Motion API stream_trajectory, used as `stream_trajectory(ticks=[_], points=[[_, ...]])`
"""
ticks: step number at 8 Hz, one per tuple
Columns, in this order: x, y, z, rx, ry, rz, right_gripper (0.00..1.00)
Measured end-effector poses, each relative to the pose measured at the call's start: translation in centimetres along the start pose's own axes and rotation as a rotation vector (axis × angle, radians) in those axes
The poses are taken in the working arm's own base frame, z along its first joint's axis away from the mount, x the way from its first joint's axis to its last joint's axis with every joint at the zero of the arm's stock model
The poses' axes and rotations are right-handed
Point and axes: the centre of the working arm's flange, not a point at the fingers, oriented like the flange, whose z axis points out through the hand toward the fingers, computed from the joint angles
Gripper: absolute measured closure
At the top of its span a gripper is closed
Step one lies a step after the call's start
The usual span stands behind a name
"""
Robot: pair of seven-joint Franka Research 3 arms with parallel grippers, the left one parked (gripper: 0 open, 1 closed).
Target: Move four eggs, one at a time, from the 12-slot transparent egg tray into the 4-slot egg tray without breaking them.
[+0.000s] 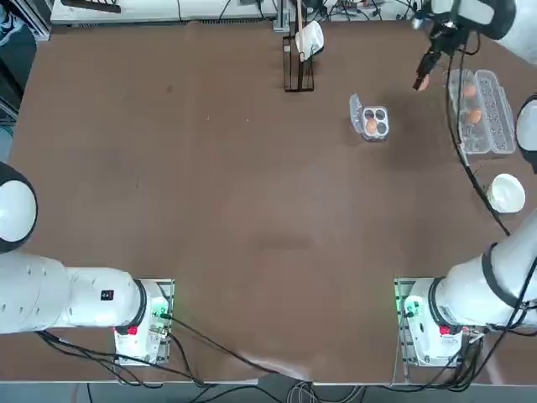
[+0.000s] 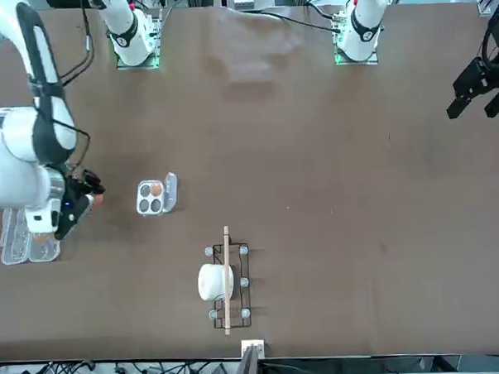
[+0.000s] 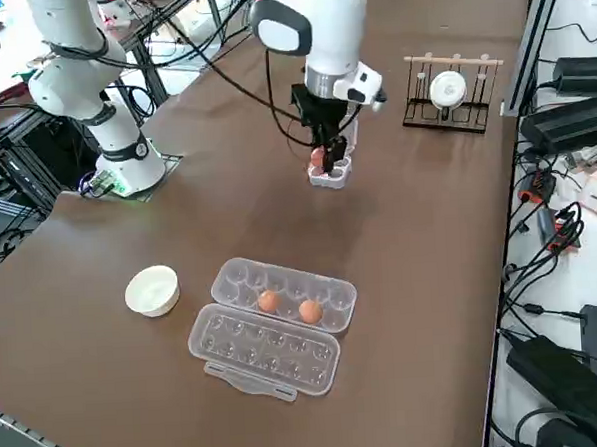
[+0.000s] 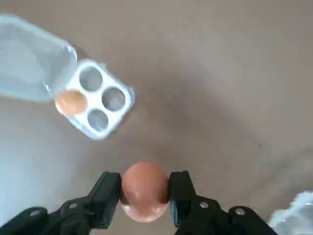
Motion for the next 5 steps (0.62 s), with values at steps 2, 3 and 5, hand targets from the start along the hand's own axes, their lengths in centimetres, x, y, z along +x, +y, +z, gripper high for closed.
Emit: stream_trajectory(ticks=[2, 3, 5], points=[[2.6, -3.8, 2.1, -0.029, 0.027, 0.132, 0.42], [3.8, -5.9, 3.3, -0.041, 0.044, 0.195, 0.42], [5.6, -9.5, 5.3, -0.061, 0.088, 0.290, 0.42]])
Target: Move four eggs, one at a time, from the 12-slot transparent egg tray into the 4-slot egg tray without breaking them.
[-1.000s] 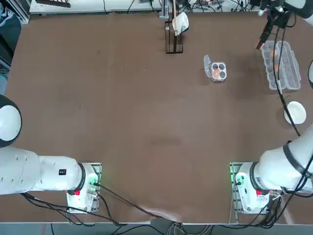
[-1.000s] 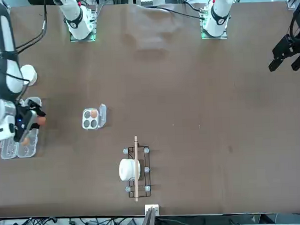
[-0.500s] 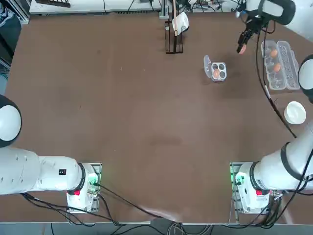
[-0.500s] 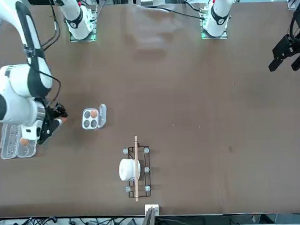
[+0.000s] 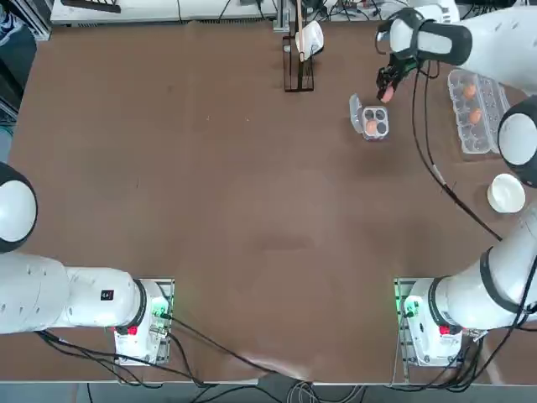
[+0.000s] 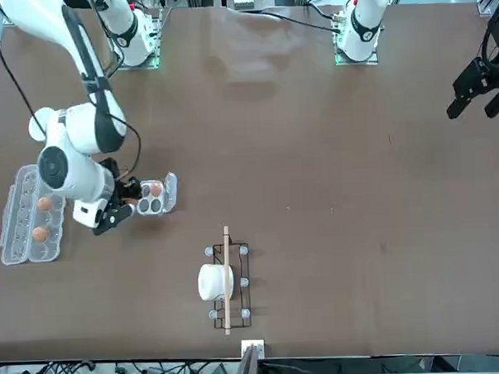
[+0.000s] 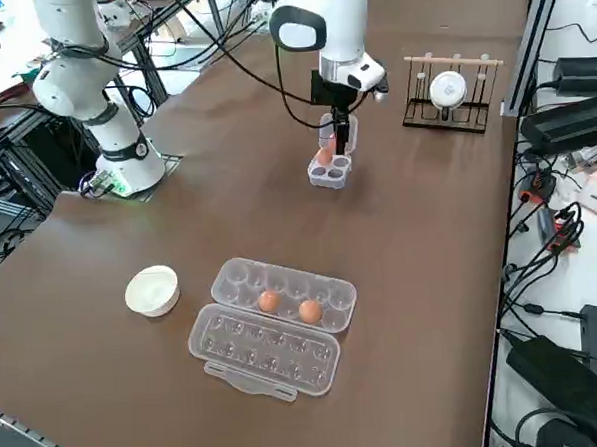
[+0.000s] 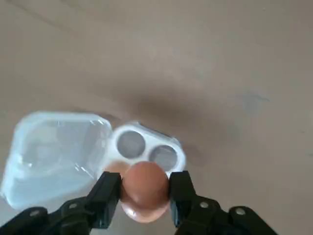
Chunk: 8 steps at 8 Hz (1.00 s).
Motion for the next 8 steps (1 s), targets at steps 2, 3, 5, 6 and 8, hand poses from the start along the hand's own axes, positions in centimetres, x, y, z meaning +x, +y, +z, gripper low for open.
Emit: stream_trajectory(ticks=[2, 3, 5, 6, 8], points=[[-0.2, -2.4, 1.8, -0.005, 0.022, 0.059, 0.42], [-0.4, -3.0, 2.6, -0.005, 0.019, 0.081, 0.42], [-0.6, -3.6, 3.8, -0.005, 0.011, 0.097, 0.42], [-0.7, -3.5, 4.2, -0.005, 0.008, 0.099, 0.42], [-0.6, -3.4, 4.9, -0.006, 0.009, 0.101, 0.42]])
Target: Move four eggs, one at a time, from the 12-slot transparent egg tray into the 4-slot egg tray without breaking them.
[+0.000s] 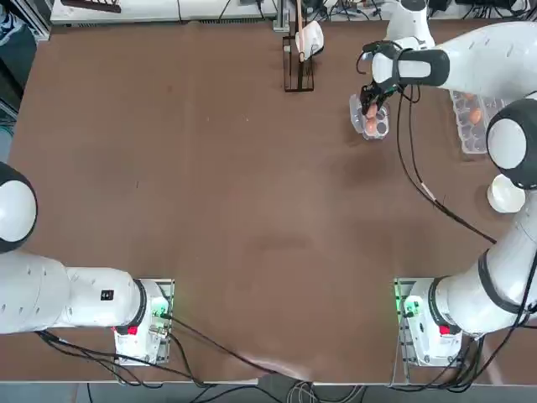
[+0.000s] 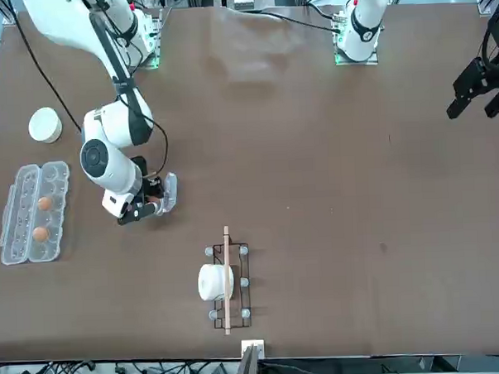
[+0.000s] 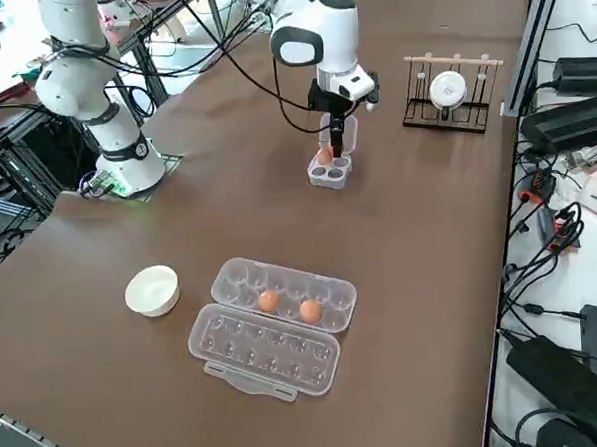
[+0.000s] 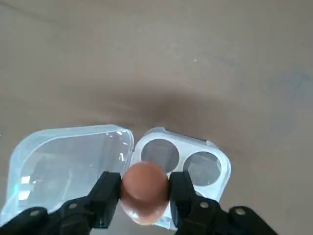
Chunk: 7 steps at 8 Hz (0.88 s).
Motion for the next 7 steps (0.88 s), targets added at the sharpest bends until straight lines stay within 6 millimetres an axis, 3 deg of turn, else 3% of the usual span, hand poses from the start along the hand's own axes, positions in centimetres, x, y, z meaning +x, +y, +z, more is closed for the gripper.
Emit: stream_trajectory(ticks=[7], points=[[0.2, 0.9, 1.3, -0.005, 0.008, 0.014, 0.39]])
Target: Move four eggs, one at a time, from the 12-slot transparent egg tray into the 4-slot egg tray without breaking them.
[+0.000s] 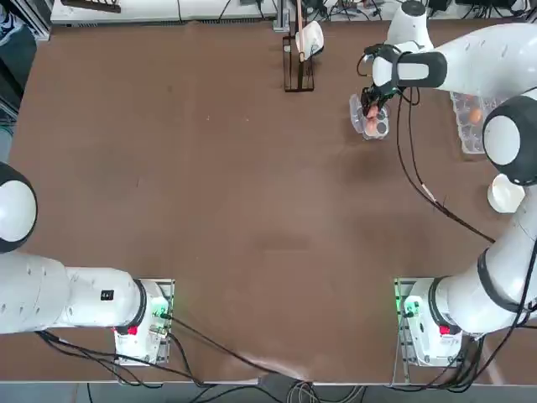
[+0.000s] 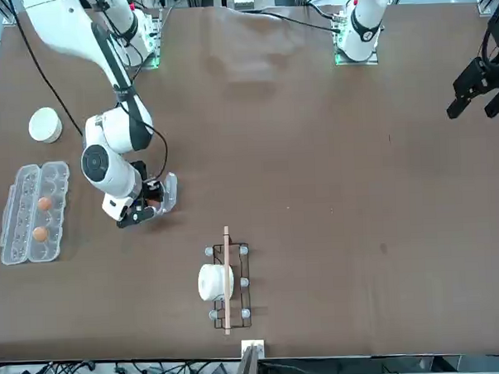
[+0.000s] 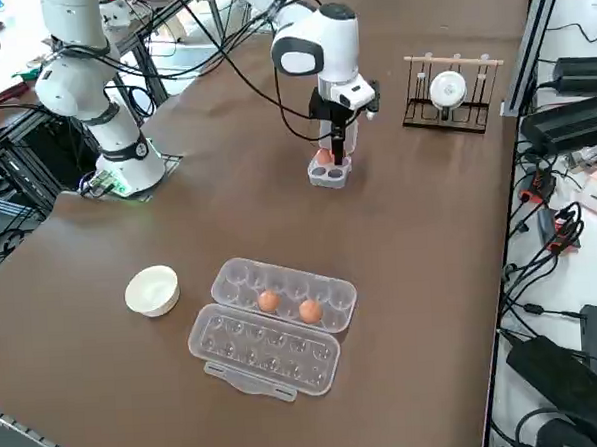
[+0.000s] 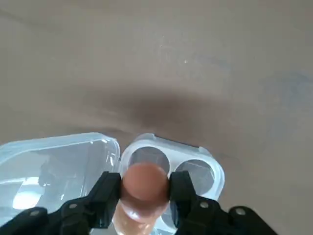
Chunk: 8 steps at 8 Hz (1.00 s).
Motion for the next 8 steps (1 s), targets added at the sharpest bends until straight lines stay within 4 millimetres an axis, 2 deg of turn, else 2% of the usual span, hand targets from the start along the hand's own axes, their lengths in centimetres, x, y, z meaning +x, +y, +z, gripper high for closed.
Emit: stream_trajectory(ticks=[1, 2, 3, 4, 5, 6, 8], points=[[0.0, 0.0, 0.0, 0.000, 0.001, 0.000, 0.25], [0.0, 0.1, 0.0, 0.000, 0.001, 0.001, 0.05], [0.1, 0.2, -0.2, -0.001, 0.005, 0.003, 0.00], [0.2, 0.4, -0.9, -0.003, 0.013, -0.002, 0.00], [0.1, 0.8, -2.3, -0.006, 0.014, -0.025, 0.00], [-0.2, 1.9, -4.6, -0.008, 0.010, -0.051, 0.00], [-1.6, 6.5, -9.3, -0.010, 0.008, -0.129, 0.00]])
